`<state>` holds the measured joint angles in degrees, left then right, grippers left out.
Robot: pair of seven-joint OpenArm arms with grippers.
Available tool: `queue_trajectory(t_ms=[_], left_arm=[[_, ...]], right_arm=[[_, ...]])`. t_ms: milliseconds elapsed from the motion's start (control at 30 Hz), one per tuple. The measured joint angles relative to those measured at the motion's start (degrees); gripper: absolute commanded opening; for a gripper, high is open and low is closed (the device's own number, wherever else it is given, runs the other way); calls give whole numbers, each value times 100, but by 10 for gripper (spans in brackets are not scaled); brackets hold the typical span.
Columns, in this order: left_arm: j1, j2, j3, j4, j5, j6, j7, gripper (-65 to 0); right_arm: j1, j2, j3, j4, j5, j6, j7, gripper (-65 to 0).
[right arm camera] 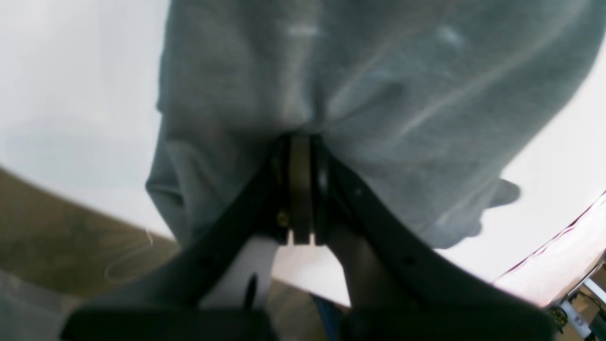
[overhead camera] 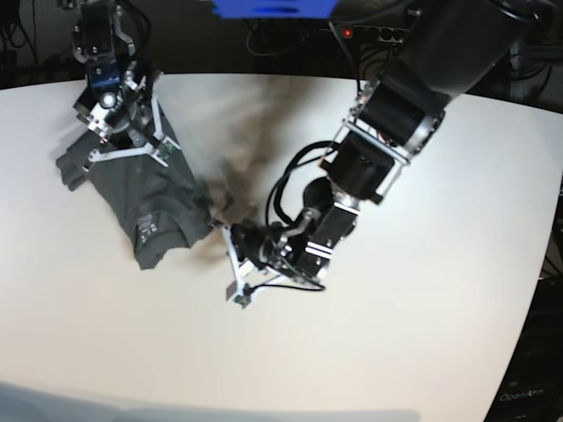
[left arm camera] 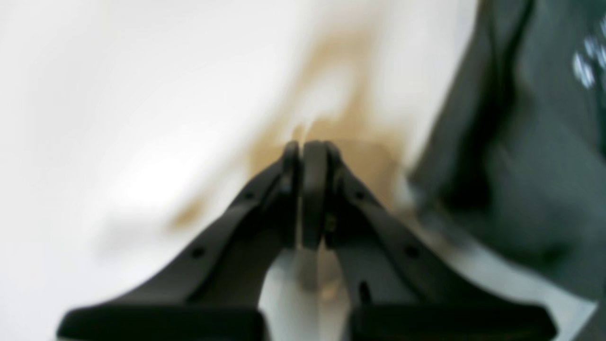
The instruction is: Fold the T-shirt properly
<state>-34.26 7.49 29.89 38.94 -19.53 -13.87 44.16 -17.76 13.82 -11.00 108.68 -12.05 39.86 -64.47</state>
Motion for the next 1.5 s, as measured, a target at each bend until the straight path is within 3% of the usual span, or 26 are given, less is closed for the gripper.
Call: queue_trajectory(t_ms=[100, 233, 333, 433, 600, 767, 1033, 1500], left_arm=[[-9, -46, 61, 221, -20, -7, 625, -628], [358, -295, 109, 1266, 39, 17, 1711, -628], [667, -472, 68, 2142, 249, 57, 2411, -628], [763, -452, 76, 2715, 155, 20, 2544, -628], [911, -286, 70, 2774, 166, 35, 1980, -628], [835, -90, 68, 2026, 173, 48, 1504, -628], [807, -94, 63, 1403, 87, 17, 601, -628], [835, -96, 63, 1429, 92, 20, 490, -628]], right_arm=[[26, -57, -17, -2, -2, 2, -15, -650], [138, -74, -26, -15, -2, 0, -20, -650], [133, -260, -20, -15, -68, 2, -107, -650], [201, -415, -37, -15, -2, 0, -297, -650], [264, -645, -33, -15, -72, 0, -396, -650], [264, -942, -37, -7, -55, 0, -391, -650], [428, -1353, -26, 7, -2, 0, -389, -650], [789, -1556, 9, 11, -9, 0, -407, -650]])
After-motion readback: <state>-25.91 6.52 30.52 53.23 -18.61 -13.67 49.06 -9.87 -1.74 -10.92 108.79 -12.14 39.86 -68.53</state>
